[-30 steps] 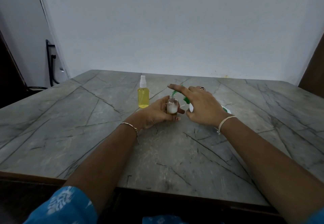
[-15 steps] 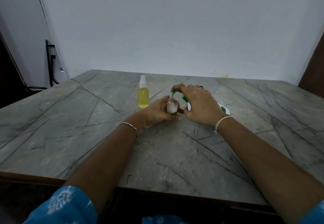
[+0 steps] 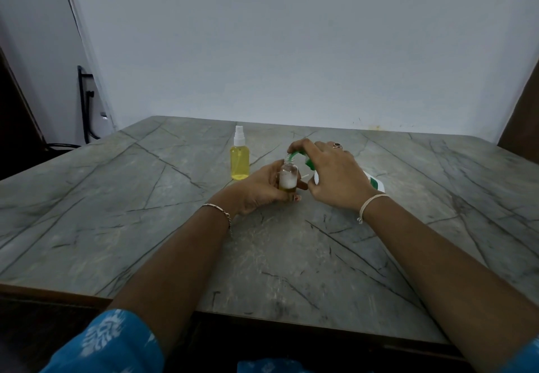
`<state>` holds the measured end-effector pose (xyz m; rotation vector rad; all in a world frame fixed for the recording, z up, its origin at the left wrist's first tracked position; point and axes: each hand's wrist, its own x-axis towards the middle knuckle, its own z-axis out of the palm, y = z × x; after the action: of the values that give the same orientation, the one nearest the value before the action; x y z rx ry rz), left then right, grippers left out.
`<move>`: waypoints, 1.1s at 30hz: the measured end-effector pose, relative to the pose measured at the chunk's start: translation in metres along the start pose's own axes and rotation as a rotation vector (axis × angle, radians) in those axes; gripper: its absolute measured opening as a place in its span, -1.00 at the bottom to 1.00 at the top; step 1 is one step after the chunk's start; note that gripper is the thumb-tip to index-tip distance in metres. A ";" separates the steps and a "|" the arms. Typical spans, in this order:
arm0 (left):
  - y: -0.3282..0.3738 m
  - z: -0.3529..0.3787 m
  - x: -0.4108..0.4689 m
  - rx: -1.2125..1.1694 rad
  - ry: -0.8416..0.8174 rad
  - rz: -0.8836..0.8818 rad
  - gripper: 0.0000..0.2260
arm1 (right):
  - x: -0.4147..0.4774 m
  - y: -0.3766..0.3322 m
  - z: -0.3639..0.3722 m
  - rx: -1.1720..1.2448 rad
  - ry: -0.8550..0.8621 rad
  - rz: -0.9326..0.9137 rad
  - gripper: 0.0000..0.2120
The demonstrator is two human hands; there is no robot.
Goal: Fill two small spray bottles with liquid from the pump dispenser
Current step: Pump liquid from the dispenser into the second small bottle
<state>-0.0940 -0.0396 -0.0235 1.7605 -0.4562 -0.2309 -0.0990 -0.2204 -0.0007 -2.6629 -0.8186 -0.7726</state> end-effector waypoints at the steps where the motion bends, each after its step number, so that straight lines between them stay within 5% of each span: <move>1: 0.000 0.000 0.000 -0.006 -0.001 0.001 -0.57 | 0.000 0.000 0.000 -0.004 0.000 0.001 -0.38; 33: 0.001 0.000 0.000 0.012 -0.021 0.002 -0.57 | 0.001 0.003 -0.002 0.079 -0.041 -0.017 -0.38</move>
<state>-0.0946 -0.0399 -0.0226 1.7707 -0.4761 -0.2460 -0.0975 -0.2237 0.0014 -2.6133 -0.8648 -0.6768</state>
